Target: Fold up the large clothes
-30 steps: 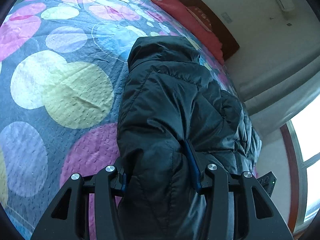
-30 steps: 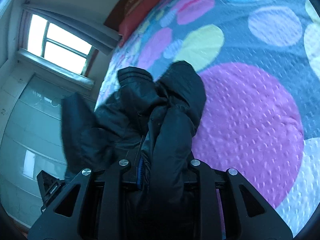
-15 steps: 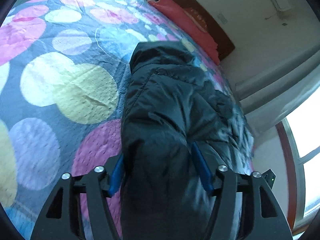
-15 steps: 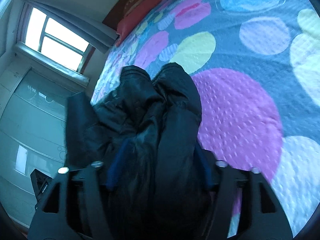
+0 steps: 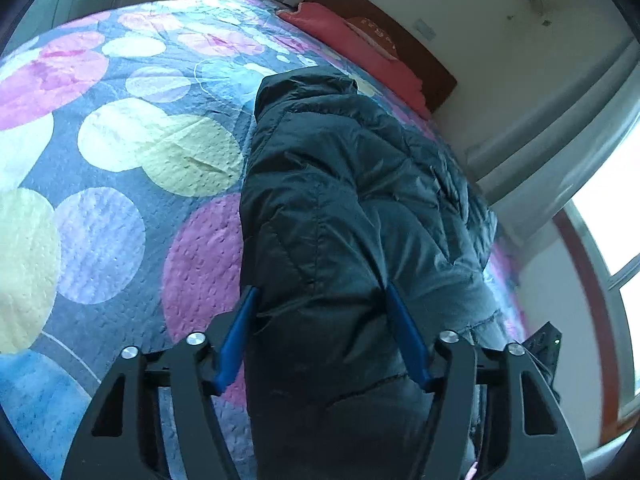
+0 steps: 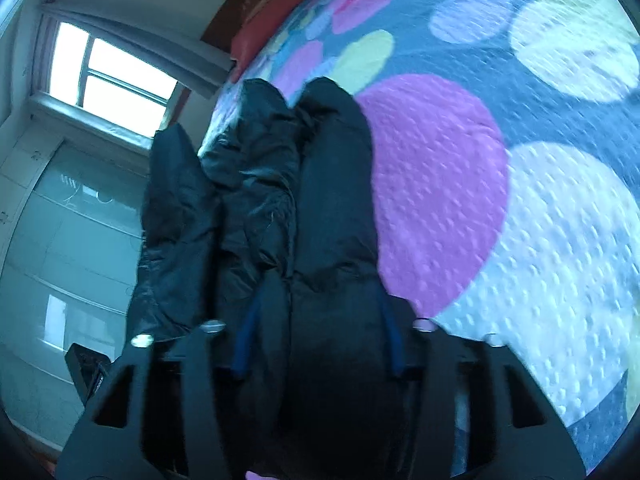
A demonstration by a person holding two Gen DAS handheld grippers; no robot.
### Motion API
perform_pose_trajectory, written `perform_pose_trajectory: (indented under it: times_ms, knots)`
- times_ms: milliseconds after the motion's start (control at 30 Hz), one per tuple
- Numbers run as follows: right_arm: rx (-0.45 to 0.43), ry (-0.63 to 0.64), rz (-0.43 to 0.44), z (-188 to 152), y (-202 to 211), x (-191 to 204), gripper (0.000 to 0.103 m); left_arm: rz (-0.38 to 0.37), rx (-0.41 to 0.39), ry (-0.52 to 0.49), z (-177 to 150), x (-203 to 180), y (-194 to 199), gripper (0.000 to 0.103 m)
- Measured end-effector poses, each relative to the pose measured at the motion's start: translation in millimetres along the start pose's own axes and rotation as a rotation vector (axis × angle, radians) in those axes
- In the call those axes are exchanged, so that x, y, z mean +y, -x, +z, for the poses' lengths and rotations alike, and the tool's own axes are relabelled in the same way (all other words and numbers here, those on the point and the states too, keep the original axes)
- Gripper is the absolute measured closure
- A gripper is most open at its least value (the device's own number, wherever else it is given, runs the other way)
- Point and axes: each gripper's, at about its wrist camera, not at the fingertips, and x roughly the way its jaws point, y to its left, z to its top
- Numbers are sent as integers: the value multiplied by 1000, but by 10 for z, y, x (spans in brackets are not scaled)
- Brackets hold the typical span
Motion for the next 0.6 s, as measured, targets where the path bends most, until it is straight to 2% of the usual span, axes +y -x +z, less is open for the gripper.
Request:
perform_pose_trajectory:
  times_ms: [67, 200, 467, 600]
  knots:
    - [0, -12, 15, -5, -2, -57, 67, 13, -3, -12, -16, -11, -38, 42]
    - [-13, -1, 7, -41, 27, -39, 67, 34, -19, -37, -54, -44, -26, 42]
    - [-41, -44, 29, -115, 229, -51, 48, 55, -38, -32, -96, -70, 132, 35]
    - [-63, -38, 15, -194, 401, -57, 45, 76, -46, -48, -160, -128, 246, 32]
